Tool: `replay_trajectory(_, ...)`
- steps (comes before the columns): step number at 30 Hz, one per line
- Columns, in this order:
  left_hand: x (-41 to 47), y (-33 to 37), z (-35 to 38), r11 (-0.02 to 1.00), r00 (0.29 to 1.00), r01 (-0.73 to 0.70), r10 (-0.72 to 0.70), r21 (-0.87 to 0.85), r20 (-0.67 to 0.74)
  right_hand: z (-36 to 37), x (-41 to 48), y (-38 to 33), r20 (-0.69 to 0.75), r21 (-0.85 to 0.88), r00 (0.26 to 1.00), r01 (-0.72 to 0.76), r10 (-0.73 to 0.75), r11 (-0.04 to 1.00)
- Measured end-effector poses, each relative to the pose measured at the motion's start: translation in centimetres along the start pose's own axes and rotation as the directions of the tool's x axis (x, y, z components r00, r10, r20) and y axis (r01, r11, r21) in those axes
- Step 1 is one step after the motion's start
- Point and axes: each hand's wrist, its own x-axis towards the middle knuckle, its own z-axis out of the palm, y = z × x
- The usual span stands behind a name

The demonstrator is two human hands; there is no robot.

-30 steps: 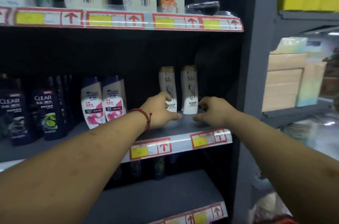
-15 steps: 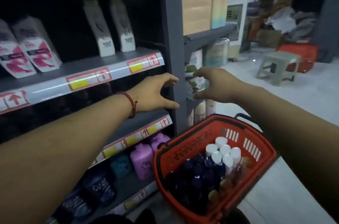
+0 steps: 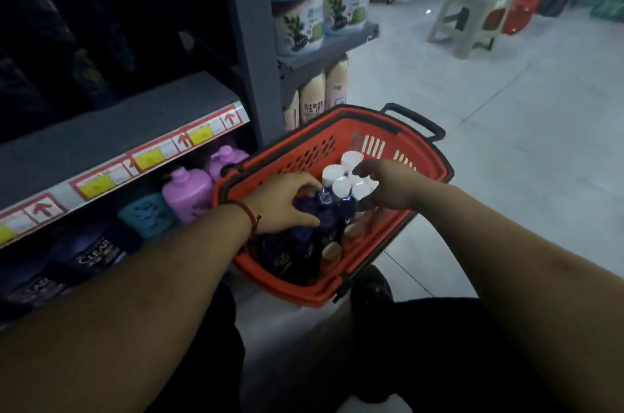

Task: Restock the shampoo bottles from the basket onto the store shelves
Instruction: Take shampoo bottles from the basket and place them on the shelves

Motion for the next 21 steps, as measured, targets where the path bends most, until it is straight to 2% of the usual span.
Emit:
replay_trajectory(2, 1.0, -0.2, 2.0, 0.997, 0.994, 0.071, -0.068, -0.024, 0.087, 1.0, 0.6, 0.7, 0.081, -0.048, 0.996, -0.034, 0.038, 0.998)
replay_trajectory(5, 3.1, 0.6, 4.2, 0.999, 0.988, 0.025, -0.028, 0.023, 0.152, 2.5, 1.6, 1.2, 0.173, -0.125, 0.983, -0.032, 0.054, 0.992)
replay_trajectory(10, 5.3, -0.1, 8.0, 0.966, 0.943, -0.040, -0.048, 0.254, 0.329, 5.0, 3.2, 2.2, 0.259, -0.254, 0.966, 0.049, 0.019, 0.966)
replay_trajectory(13, 5.9, -0.4, 9.5, 0.932, 0.878, -0.061, -0.121, 0.357, 0.464, 6.5, 4.4, 2.6, 0.265, -0.314, 0.964, 0.046, 0.041, 0.948)
replay_trajectory(16, 7.2, -0.6, 11.6, 0.887, 0.783, -0.088, -0.219, 0.453, 0.582, 7.5, 6.1, 2.4, 0.320, -0.374, 0.940, 0.015, 0.114, 0.927)
replay_trajectory(18, 8.3, -0.7, 12.3, 0.885, 0.742, -0.062, -0.268, 0.461, 0.615, 8.4, 7.5, 2.6, 0.372, -0.412, 0.916, 0.016, 0.152, 0.911)
replay_trajectory(20, 9.3, -1.0, 12.2, 0.916, 0.732, 0.092, -0.328, 0.390, 0.597, 9.3, 8.8, 3.1, 0.404, -0.434, 0.898, 0.020, 0.175, 0.900)
replay_trajectory(21, 9.6, -1.1, 12.1, 0.921, 0.705, 0.183, -0.366, 0.343, 0.607, 9.7, 9.3, 3.3, 0.405, -0.438, 0.894, 0.007, 0.190, 0.899)
